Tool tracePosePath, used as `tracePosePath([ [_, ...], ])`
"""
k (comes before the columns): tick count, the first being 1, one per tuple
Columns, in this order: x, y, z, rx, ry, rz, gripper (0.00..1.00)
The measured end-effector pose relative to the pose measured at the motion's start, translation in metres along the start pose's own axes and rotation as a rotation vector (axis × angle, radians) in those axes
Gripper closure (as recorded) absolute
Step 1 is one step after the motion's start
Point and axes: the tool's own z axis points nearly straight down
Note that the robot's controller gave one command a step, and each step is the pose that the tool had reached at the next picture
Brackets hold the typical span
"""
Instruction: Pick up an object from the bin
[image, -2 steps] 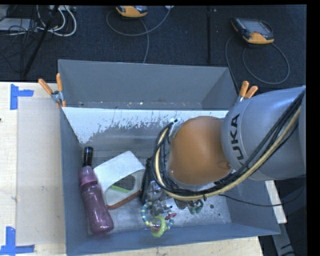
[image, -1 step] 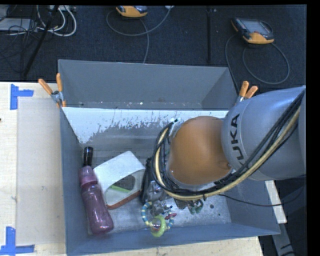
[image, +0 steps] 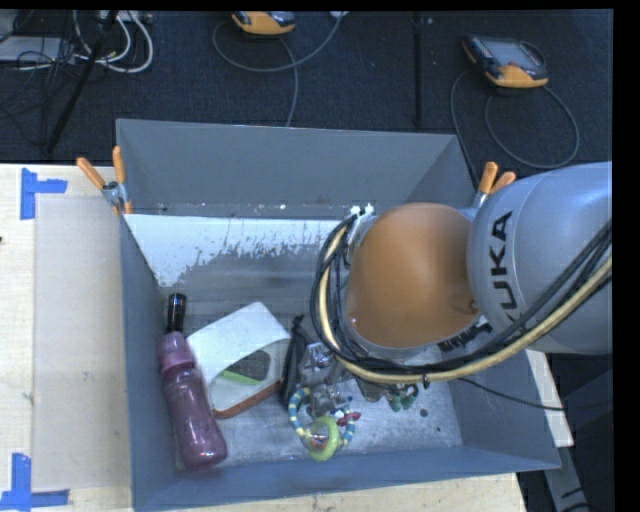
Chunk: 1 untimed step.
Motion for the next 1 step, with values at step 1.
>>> tracePosePath([
  [1,-0.0138,0.0089,-0.0471,0.000,-0.004,-0.007,1.00],
])
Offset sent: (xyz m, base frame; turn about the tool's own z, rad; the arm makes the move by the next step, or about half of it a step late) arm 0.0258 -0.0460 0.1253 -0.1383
